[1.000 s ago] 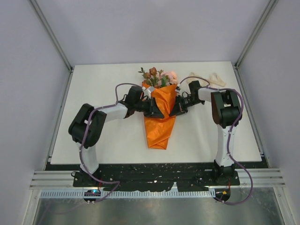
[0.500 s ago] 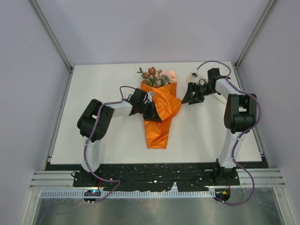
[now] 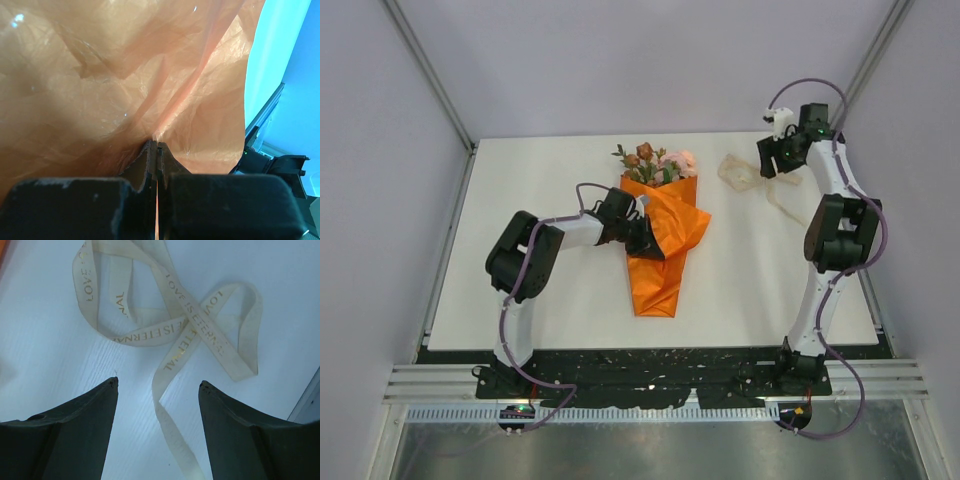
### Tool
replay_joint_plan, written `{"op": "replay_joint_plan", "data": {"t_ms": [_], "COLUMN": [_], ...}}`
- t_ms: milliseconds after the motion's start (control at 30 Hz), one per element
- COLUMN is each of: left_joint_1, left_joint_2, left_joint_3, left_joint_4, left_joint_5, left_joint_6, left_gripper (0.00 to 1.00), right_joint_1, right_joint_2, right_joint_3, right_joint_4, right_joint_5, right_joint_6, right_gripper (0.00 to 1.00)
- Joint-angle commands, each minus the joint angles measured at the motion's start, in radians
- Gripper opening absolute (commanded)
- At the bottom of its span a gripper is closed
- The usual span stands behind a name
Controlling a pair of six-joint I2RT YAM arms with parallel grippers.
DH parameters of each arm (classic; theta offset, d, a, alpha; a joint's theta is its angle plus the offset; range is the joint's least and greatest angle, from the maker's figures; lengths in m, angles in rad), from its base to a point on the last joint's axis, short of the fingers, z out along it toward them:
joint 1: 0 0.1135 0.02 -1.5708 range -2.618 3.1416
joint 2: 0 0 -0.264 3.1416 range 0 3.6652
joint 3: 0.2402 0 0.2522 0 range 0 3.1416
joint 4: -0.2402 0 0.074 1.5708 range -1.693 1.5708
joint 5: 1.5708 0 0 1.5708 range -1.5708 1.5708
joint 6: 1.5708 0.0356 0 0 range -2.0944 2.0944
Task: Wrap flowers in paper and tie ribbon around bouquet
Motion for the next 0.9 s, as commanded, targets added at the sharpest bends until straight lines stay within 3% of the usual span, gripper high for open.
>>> {"op": "replay_joint_plan", "data": {"t_ms": [0,267,367,433,633,867], "left_joint_1": [-0.003,-0.003,-0.003,-0.003,-0.002,-0.003], "left_joint_2": [0.019,0.029,0.031,0.033,0.040,0.031], "left_joint_3": [0.026,0.032,0.034,0.037,0.046,0.042], "left_joint_4": [-0.023,-0.024,-0.027,-0.027,-0.034,-0.047], "left_joint_5": [-0.027,-0.024,-0.030,-0.033,-0.035,-0.045], "left_joint_6": [0.013,0.007,0.007,0.008,0.019,0.031], "left_gripper": [0.00,0.00,0.00,0.00,0.00,0.00], "right_joint_1": [0.080,0.158,0.160,0.160,0.160,0.134], "right_joint_2": [0.087,0.224,0.268,0.297,0.261,-0.115], "right_joint_3": [0.051,0.149,0.190,0.232,0.216,-0.062], "right_joint_4": [0.064,0.084,0.040,-0.014,-0.227,-0.384], "right_joint_5": [0.126,0.176,0.193,0.187,0.095,-0.193], "right_joint_6": [-0.174,-0.269,-0.301,-0.320,-0.358,-0.306], "right_gripper": [0.71,0.78,0.71,0.63,0.08,0.05]}}
